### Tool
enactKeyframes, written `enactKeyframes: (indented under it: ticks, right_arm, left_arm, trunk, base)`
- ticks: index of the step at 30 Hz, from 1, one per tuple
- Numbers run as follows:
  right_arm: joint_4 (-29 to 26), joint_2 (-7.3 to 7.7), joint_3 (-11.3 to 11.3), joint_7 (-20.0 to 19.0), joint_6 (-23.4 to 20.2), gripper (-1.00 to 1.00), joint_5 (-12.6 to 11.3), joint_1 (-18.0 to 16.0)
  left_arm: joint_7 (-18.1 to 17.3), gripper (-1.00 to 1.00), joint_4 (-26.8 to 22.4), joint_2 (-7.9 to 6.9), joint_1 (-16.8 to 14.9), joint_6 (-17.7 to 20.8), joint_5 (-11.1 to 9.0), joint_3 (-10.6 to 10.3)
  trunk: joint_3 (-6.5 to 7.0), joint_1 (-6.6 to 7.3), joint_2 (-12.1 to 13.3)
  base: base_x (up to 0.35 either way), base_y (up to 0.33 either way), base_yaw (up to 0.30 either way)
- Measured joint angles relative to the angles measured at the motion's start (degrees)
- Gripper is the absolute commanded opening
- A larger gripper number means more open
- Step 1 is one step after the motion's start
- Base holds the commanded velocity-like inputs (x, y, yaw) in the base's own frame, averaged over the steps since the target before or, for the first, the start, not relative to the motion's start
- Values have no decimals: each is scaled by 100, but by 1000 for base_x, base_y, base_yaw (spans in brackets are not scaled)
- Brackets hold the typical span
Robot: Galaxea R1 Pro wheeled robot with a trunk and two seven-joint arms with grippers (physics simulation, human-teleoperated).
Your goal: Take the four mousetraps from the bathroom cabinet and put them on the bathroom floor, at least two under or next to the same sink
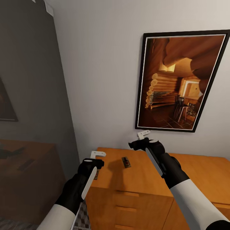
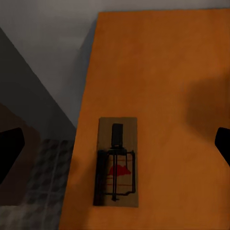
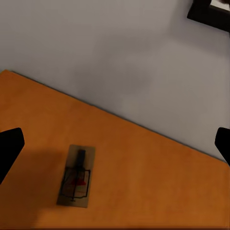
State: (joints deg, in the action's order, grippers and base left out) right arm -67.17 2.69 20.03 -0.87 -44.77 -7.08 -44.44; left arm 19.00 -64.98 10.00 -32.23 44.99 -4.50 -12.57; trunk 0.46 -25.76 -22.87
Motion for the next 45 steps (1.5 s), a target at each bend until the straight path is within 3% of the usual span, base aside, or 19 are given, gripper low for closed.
enactKeyframes:
  ticks: [21, 45]
  right_arm:
    - [645, -84, -14, 1, 4, 100, 17, -55]
    - [684, -98, -21, -60, 7, 100, 73, -62]
  left_arm:
    - [34, 100, 185, 0, 0, 27, 22, 3]
    - [3, 100, 191, 0, 0, 27, 2, 32]
  trunk:
    - [0, 0, 0]
    - [0, 0, 0]
  base:
    - [0, 0, 0]
    - [0, 0, 0]
